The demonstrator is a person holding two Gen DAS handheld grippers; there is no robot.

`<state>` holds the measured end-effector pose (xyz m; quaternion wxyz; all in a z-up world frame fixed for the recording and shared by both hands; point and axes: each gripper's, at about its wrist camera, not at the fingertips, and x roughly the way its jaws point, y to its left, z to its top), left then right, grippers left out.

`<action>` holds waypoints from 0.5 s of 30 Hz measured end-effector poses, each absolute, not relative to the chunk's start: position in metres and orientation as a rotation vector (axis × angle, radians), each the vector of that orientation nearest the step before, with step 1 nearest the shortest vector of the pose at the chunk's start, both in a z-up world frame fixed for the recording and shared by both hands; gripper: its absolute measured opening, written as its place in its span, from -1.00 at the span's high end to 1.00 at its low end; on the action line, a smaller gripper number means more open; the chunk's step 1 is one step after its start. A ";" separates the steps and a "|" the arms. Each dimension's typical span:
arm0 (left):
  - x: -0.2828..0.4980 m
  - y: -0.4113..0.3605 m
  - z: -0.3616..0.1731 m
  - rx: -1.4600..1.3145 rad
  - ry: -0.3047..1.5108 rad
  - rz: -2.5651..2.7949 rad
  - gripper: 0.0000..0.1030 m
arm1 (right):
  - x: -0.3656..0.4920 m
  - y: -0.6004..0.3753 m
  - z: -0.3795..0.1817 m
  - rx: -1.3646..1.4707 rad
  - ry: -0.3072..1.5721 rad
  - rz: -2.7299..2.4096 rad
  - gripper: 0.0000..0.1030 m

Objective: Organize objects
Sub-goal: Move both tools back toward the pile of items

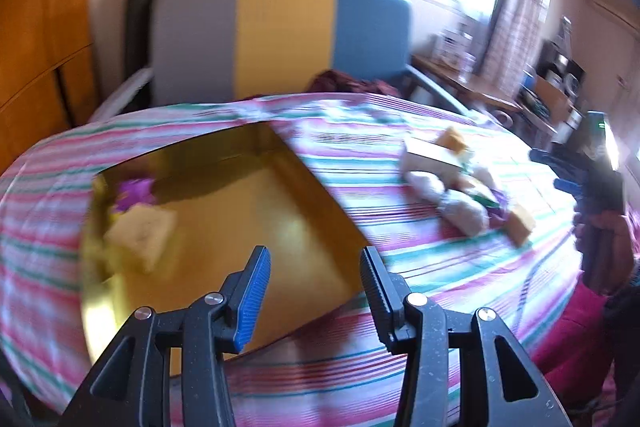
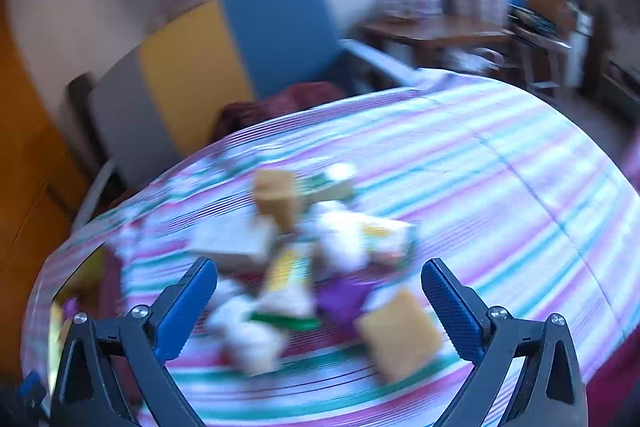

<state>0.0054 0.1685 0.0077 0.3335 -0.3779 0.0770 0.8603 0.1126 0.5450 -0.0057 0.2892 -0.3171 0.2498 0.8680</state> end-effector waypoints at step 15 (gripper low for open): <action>0.010 0.336 -0.039 -1.190 0.198 1.875 0.09 | 0.151 0.601 -0.041 -0.754 1.103 2.144 -0.99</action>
